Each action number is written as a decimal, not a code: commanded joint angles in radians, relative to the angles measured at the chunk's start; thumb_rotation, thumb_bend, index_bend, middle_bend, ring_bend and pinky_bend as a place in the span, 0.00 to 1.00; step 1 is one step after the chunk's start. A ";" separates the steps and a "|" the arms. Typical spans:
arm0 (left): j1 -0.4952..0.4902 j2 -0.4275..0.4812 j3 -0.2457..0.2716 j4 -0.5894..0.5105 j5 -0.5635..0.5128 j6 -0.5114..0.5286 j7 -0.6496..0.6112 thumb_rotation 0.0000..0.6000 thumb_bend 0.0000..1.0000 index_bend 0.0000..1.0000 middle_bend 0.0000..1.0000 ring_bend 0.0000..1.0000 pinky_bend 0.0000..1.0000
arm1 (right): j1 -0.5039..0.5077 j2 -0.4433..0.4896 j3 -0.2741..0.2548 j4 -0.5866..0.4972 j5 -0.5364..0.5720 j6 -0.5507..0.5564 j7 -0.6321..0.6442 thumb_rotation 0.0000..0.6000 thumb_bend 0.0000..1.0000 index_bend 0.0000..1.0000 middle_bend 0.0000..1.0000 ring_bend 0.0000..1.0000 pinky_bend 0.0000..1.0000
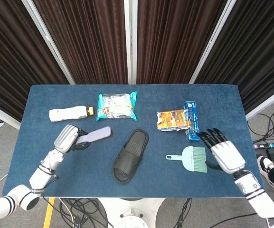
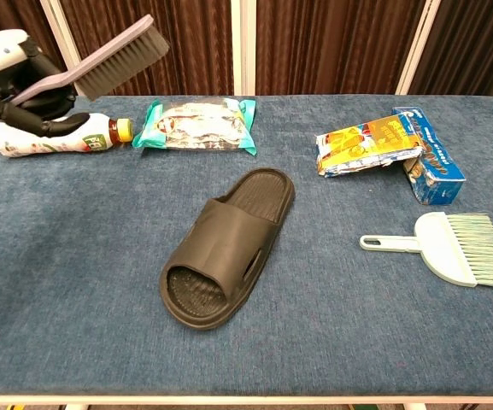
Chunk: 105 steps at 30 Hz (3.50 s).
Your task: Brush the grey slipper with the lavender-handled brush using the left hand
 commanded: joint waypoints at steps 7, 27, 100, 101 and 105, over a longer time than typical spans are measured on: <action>0.039 -0.069 0.107 0.102 0.155 0.137 0.089 1.00 0.43 1.00 1.00 1.00 1.00 | 0.450 -0.244 0.142 0.118 0.243 -0.517 -0.239 1.00 0.10 0.00 0.03 0.00 0.00; -0.002 -0.211 0.115 0.215 0.121 0.048 0.189 1.00 0.43 1.00 1.00 1.00 1.00 | 0.844 -0.617 -0.015 0.501 0.720 -0.607 -0.583 1.00 0.08 0.00 0.00 0.00 0.00; -0.118 -0.303 0.195 0.396 0.095 -0.093 0.238 1.00 0.45 1.00 1.00 1.00 1.00 | 0.931 -0.683 -0.092 0.579 0.851 -0.508 -0.524 1.00 0.18 0.49 0.43 0.22 0.24; -0.117 -0.297 0.200 0.386 0.100 -0.090 0.241 1.00 0.45 1.00 1.00 1.00 1.00 | 0.931 -0.684 -0.092 0.580 0.850 -0.509 -0.522 1.00 0.18 0.49 0.43 0.22 0.24; -0.119 -0.250 0.227 0.312 0.121 -0.098 0.273 1.00 0.45 1.00 1.00 1.00 1.00 | 0.929 -0.685 -0.092 0.583 0.845 -0.511 -0.515 1.00 0.18 0.49 0.43 0.22 0.24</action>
